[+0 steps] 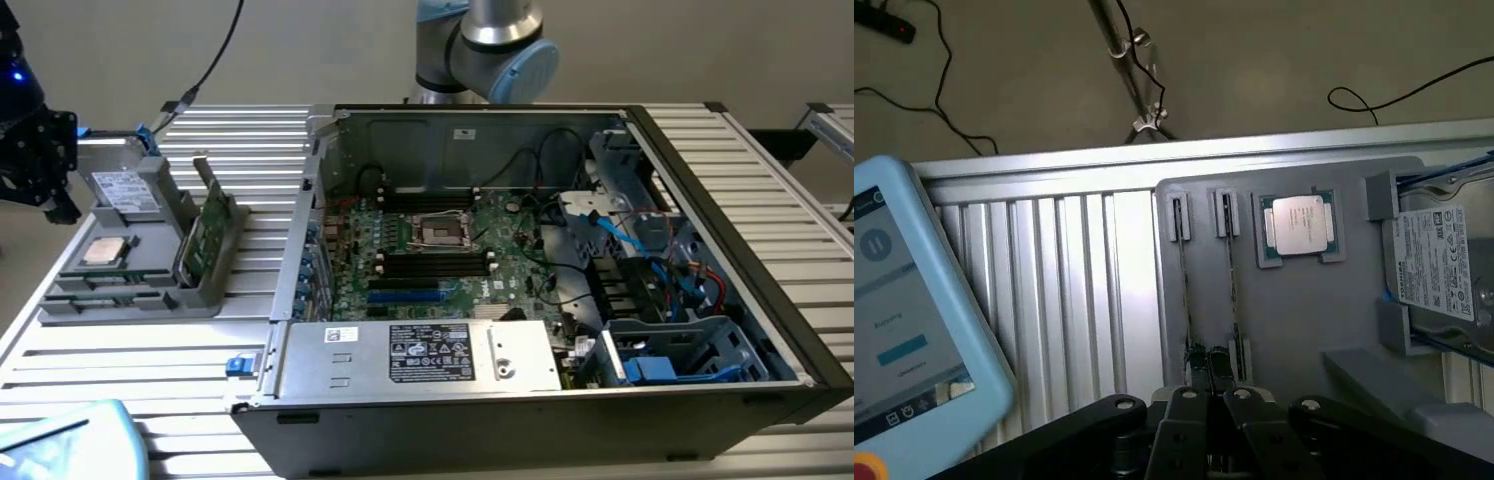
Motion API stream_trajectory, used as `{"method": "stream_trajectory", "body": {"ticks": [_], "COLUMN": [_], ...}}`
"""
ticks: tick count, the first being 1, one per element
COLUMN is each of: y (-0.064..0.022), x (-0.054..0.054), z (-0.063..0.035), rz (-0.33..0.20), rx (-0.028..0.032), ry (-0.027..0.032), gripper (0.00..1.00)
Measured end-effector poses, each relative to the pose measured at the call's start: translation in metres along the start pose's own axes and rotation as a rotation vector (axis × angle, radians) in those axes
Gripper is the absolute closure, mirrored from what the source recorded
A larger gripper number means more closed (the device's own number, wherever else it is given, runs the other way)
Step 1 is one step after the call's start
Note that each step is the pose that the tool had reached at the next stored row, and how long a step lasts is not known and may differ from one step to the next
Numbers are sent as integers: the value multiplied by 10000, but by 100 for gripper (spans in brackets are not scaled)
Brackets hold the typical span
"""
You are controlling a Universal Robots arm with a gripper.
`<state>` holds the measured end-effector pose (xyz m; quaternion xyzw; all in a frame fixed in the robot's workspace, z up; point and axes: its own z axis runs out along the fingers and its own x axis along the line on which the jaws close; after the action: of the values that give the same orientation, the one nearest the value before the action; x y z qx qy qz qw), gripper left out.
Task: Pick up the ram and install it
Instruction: 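Pick up the ram and move it above insertion slot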
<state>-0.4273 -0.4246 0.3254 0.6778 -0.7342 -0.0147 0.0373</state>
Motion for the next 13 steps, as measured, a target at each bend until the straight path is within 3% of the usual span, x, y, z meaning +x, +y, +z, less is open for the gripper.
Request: {"method": "stream_trajectory", "body": {"ticks": [3, 4, 6, 7, 13], "y": [0, 0, 1, 3, 18], "x": [0, 0, -1, -1, -2], "z": [0, 0, 6, 17, 114], "rz": [0, 0, -3, -16, -485], "rx": [0, 0, 1, 4, 17], "ry": [0, 0, -1, -1, 35], "gripper": [88, 75, 75, 69, 69]}}
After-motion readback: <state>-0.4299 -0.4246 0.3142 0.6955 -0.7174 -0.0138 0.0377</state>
